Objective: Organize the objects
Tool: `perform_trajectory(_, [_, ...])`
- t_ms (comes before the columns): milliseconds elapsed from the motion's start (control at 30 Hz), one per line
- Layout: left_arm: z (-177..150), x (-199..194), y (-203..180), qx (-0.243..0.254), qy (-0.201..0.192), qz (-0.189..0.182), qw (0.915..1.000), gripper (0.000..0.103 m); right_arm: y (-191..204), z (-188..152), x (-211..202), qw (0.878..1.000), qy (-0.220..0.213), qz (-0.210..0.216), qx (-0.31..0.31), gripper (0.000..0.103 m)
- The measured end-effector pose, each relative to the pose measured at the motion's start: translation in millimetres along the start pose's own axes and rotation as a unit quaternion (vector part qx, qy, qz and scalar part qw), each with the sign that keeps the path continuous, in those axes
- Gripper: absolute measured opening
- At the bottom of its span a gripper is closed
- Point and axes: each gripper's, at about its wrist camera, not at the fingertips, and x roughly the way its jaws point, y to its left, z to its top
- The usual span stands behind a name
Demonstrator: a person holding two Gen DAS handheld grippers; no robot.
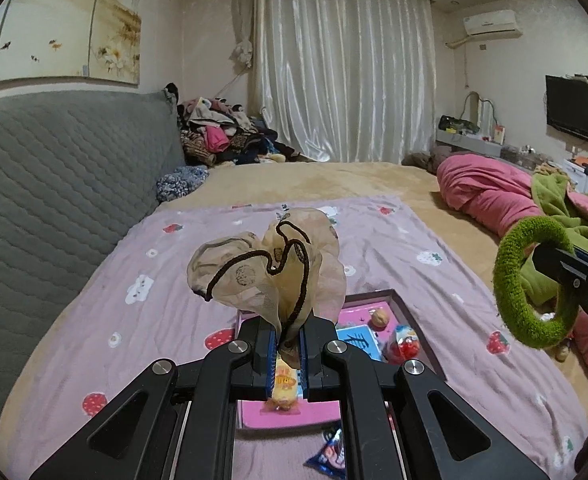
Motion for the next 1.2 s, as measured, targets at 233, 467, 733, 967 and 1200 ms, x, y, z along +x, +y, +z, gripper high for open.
perform_trajectory(233, [-17.1,46.8,9.9,-0.012,0.018,0.005,0.9998,0.009,3.5,-12.7,42.2,1.0,0.011,0.012,0.002,0.015])
perform_trajectory(467, [-37.8,81.4,16.4,-0.017,0.029,0.008,0.9994,0.009,6.7,-30.0,80.1,0.999,0.026,0.02,0.005,0.015])
perform_trajectory(733, [-61.9,111.0,22.3,-0.007,0.027,0.036,0.999,0.009,11.3,-45.8,105.4,0.999,0.023,0.025,0.007,0.015])
perform_trajectory(967, [-86.7,137.6,32.6,-0.018,0.031,0.028,0.999,0.009,10.6,-68.7,124.3,0.998,0.025,0.051,0.017,0.015])
perform_trajectory(1200, [-99.9,162.4,40.4,-0.02,0.055,0.024,0.998,0.009,7.8,-81.8,148.6,0.998,0.046,0.044,0.007,0.015])
